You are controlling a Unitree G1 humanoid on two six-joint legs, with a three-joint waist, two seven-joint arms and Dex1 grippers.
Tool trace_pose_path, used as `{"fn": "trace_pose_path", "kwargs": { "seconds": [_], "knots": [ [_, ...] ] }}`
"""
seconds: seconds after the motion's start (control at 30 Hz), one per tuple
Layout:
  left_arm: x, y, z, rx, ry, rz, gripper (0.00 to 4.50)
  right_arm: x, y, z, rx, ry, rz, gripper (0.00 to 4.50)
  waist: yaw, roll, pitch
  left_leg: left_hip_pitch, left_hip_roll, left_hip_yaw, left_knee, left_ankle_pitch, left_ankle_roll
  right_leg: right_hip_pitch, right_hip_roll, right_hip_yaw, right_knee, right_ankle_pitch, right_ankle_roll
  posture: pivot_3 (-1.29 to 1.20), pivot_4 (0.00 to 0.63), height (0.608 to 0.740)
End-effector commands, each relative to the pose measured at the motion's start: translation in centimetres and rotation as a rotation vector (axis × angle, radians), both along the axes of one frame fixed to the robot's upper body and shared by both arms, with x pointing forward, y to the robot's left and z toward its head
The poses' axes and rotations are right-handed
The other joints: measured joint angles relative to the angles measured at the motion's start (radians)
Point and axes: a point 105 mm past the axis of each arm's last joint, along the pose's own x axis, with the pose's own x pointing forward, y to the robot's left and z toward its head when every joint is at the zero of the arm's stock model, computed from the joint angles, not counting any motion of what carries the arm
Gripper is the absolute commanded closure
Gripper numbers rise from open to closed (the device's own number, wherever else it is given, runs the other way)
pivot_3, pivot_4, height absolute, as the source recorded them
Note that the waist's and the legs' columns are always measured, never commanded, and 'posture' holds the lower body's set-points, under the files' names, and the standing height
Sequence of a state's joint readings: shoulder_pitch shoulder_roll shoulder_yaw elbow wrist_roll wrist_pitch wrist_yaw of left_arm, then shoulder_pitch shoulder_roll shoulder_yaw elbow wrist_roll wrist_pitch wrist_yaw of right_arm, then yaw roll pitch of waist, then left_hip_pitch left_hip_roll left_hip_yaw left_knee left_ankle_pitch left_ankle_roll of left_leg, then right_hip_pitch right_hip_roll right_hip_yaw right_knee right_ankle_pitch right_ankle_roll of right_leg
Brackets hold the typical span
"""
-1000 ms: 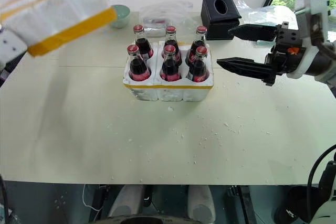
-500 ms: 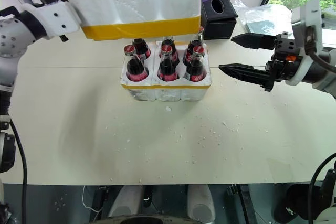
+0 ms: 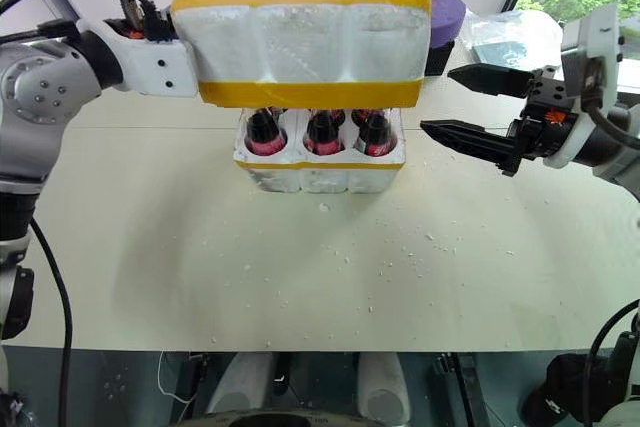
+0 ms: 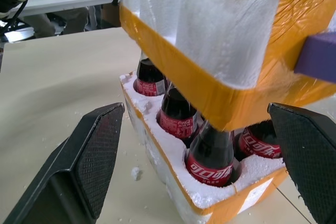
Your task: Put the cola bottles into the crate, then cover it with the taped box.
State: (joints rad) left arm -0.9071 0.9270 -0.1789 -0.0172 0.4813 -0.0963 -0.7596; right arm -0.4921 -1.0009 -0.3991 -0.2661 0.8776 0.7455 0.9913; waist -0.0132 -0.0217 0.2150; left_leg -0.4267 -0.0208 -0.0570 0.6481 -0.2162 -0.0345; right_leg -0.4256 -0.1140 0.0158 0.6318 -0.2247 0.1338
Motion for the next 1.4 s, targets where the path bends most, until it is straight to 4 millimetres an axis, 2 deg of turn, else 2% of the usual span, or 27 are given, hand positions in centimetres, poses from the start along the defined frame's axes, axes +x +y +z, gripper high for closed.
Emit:
{"fn": "trace_pose_path", "kwargs": {
  "seconds": [0.03,0.13,0.23,0.5,0.53,0.6,0.73,0.8,0.9,0.97,1.03,1.13,1.2,1.4],
  "knots": [
    [-1.0,0.0,1.2,0.096,-0.052,0.012,4.13,-0.4,0.0,1.2,0.005,-0.072,-0.001,0.00,0.000,0.000,0.000,0.000,0.000,0.000,0.000,0.000,0.000,0.000,0.000,0.000,0.000,0.000,0.000,0.00,0.150,0.737],
    [-1.3,0.1,1.3,0.128,-0.067,0.018,4.13,-0.2,0.0,1.1,0.009,-0.074,-0.003,0.00,-0.005,0.000,0.000,0.000,0.000,0.000,0.000,0.000,0.000,0.000,0.000,0.000,0.000,0.000,0.000,0.00,0.150,0.737],
    [-1.5,0.1,0.4,0.140,-0.049,0.019,4.13,-0.2,0.1,1.1,0.013,-0.075,-0.002,0.00,-0.005,0.000,0.000,0.000,0.000,0.000,0.000,0.000,0.000,0.000,0.001,0.000,0.000,0.000,0.000,0.00,0.150,0.737],
    [-2.0,0.6,-1.5,0.136,-0.001,0.038,0.32,0.1,-0.1,0.8,-0.001,-0.066,-0.005,0.00,-0.002,0.000,0.000,0.000,0.000,-0.001,0.000,0.000,0.000,0.000,0.001,0.000,0.000,0.000,0.000,0.00,0.150,0.737],
    [-2.1,1.0,-1.7,0.131,0.012,0.047,0.12,0.2,-0.3,0.8,-0.004,-0.062,-0.012,0.00,-0.002,0.000,0.000,0.000,0.000,-0.001,0.000,0.000,0.000,0.000,0.001,0.000,0.000,0.000,0.000,0.00,0.150,0.737],
    [-2.3,2.1,-1.8,0.107,0.034,0.080,0.12,0.3,-0.6,0.5,-0.018,-0.054,-0.022,0.00,-0.005,0.000,0.000,0.000,0.000,-0.001,0.000,0.000,0.000,0.000,0.001,0.000,0.000,0.000,0.000,0.00,0.150,0.737],
    [-3.0,3.5,-1.8,-0.048,0.129,0.104,0.12,0.5,-1.0,0.1,-0.034,-0.038,-0.029,0.00,-0.004,0.000,0.000,0.000,0.001,-0.001,0.000,0.000,0.000,0.000,0.001,0.000,0.000,0.000,0.000,0.00,0.150,0.737],
    [-3.6,4.3,-1.7,-0.264,0.234,0.091,0.12,0.6,-1.3,-0.2,-0.040,-0.024,-0.036,0.00,-0.004,0.000,0.000,0.000,0.001,-0.001,0.000,0.000,0.000,0.000,0.001,0.000,0.000,0.000,0.000,0.00,0.150,0.737],
    [-5.2,5.5,-2.3,-0.621,0.514,0.019,0.12,0.7,-1.9,-0.5,-0.050,-0.003,-0.049,0.00,-0.005,0.000,0.000,0.000,0.001,-0.001,0.000,0.000,0.000,0.000,0.001,0.000,0.000,0.000,0.000,0.00,0.150,0.737],
    [-7.2,6.2,-1.5,-0.876,0.725,-0.105,0.12,0.8,-2.3,-0.9,-0.061,0.017,-0.054,0.00,-0.007,0.000,0.000,0.000,0.001,-0.001,0.000,0.000,0.000,0.000,0.001,0.000,0.000,0.000,0.000,0.00,0.150,0.737],
    [-8.9,7.1,-0.6,-1.053,0.890,-0.188,0.12,0.9,-2.7,-1.3,-0.073,0.035,-0.058,0.00,-0.008,0.000,0.000,0.001,0.001,-0.001,0.000,0.000,0.000,0.000,0.001,0.000,0.000,0.000,0.000,0.00,0.150,0.737],
    [-10.2,8.8,0.2,-1.184,1.012,-0.222,0.12,1.0,-3.2,-1.7,-0.087,0.053,-0.066,0.00,-0.011,0.000,0.000,0.001,0.001,-0.001,0.000,0.000,0.000,0.000,0.001,0.000,0.000,0.000,0.000,0.00,0.150,0.737],
    [-11.2,9.2,0.0,-1.211,1.102,-0.246,0.12,0.9,-3.3,-1.8,-0.095,0.063,-0.064,0.00,-0.011,0.000,0.000,0.002,0.001,-0.001,0.000,0.000,0.000,0.000,0.001,0.000,0.000,0.000,0.000,0.00,0.150,0.737],
    [-11.3,9.1,-2.0,-1.144,1.177,-0.187,0.12,0.8,-3.3,-2.5,-0.112,0.094,-0.043,0.00,-0.007,0.001,0.000,0.002,0.001,-0.001,0.000,0.000,0.000,0.001,0.001,0.000,0.000,-0.001,-0.001,0.00,0.150,0.737]
  ]
}}
